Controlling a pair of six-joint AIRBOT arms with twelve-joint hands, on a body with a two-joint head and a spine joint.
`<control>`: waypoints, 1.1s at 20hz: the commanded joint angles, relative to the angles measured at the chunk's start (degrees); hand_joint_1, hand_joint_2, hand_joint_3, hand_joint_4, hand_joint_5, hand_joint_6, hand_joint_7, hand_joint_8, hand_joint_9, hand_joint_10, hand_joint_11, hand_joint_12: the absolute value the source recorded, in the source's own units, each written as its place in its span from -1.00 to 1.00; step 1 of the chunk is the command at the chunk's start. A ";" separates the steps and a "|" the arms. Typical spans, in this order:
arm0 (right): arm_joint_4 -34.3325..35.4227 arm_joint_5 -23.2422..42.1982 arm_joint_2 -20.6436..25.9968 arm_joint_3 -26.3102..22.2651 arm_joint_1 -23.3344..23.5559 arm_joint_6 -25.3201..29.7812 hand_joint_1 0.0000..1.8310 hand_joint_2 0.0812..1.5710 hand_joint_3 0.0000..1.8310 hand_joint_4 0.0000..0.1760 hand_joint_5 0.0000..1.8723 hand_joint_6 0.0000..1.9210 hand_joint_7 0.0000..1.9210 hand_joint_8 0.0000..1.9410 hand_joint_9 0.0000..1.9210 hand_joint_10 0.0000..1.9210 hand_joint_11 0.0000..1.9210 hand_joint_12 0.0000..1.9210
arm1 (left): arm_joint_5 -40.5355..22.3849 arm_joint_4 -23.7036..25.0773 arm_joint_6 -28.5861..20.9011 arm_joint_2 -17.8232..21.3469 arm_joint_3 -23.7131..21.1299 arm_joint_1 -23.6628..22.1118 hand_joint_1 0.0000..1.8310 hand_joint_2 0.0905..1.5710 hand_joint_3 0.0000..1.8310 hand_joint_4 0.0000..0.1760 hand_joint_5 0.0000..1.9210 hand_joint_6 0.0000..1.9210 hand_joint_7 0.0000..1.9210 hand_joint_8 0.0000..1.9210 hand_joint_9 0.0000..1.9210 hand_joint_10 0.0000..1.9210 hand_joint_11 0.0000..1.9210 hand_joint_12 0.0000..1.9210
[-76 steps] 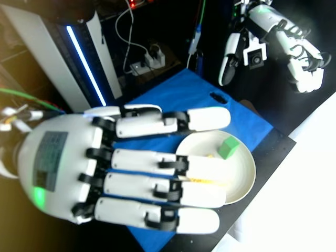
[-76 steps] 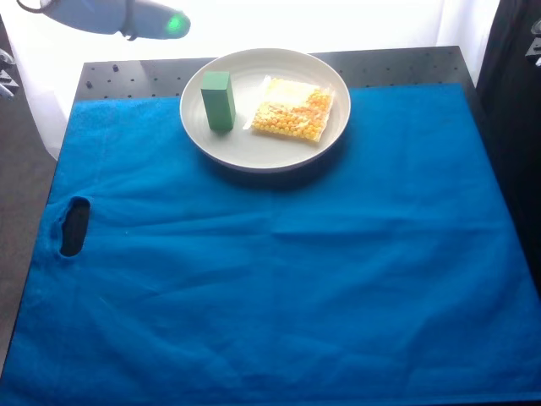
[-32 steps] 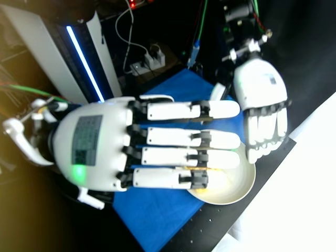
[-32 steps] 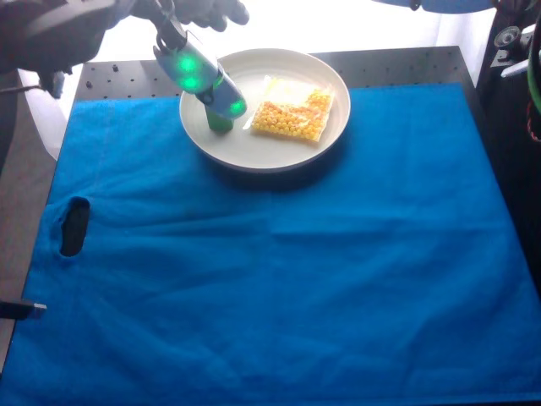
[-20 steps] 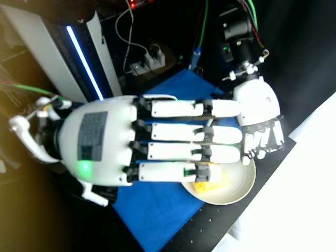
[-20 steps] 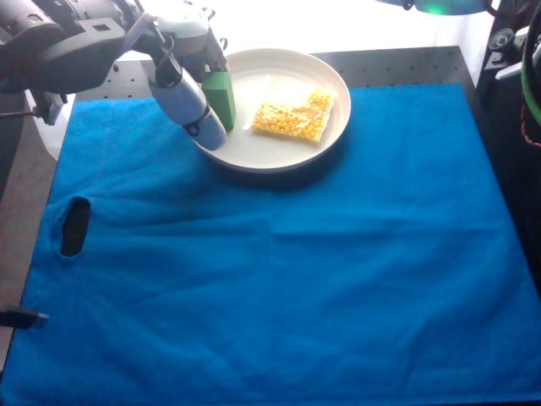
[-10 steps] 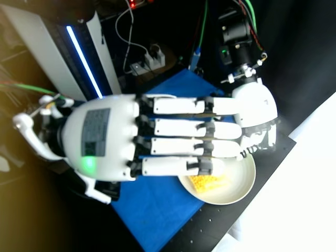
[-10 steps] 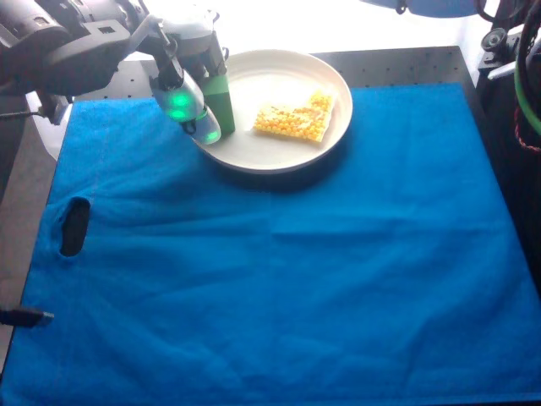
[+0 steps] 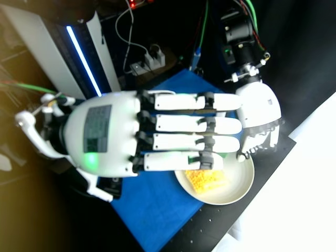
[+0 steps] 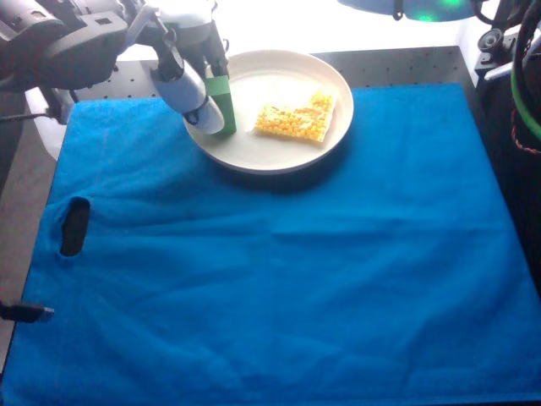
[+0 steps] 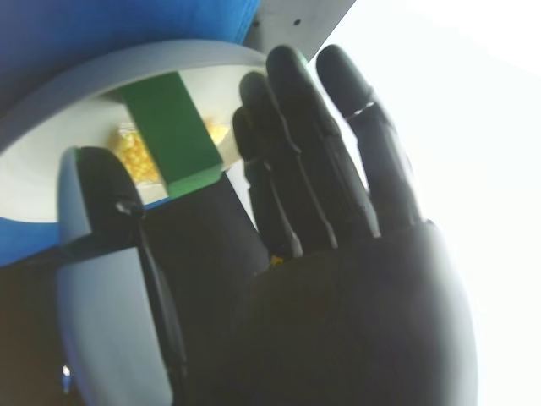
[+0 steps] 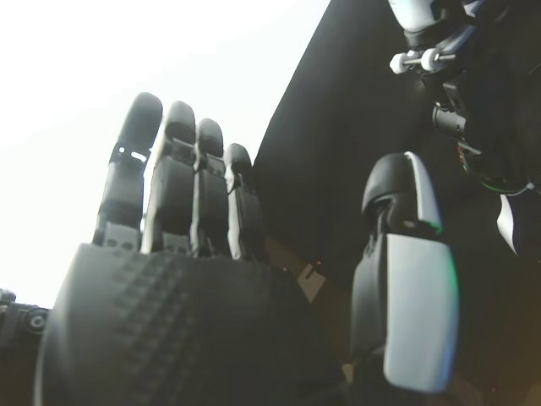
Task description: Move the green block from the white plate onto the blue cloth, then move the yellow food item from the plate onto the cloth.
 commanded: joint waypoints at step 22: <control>1.48 7.01 -0.86 0.21 1.03 0.23 -0.34 0.25 -1.00 -0.63 -0.74 -1.00 -0.66 -1.00 -0.64 -1.00 -1.00 0.20 | -7.67 -1.44 0.17 -2.54 1.68 -0.17 0.39 0.30 -1.00 -1.00 0.05 -0.19 0.26 -0.23 0.36 -0.93 -0.13 0.18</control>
